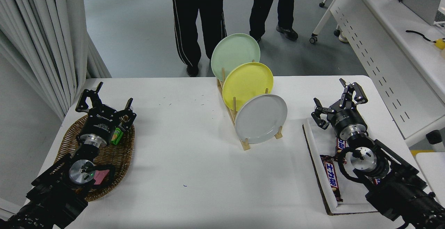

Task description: Place the plate on the table

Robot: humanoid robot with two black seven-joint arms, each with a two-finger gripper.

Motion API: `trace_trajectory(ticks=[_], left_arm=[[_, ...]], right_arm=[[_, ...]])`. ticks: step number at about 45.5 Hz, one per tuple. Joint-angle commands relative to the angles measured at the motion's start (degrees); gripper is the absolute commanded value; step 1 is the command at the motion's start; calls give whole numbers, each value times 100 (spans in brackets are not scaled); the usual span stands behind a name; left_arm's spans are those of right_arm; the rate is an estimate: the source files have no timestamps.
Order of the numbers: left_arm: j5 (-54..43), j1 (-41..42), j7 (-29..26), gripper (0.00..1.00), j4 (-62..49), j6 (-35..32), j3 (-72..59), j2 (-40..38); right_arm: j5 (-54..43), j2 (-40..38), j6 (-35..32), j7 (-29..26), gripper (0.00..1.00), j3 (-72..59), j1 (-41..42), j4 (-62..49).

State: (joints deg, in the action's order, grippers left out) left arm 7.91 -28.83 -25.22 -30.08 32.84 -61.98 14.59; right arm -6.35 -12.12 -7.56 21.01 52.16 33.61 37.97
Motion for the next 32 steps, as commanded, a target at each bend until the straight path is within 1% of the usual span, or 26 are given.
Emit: trace_trajectory(ticks=[1,32], left_arm=[[0,0,9,100,-6,11,-7,0],[0,0,0,100,2,3,-7,0]], right_arm=[[2,-1,0,0,100,-31,6,0],[2,-9,35,-9,100,-30,76,-9]])
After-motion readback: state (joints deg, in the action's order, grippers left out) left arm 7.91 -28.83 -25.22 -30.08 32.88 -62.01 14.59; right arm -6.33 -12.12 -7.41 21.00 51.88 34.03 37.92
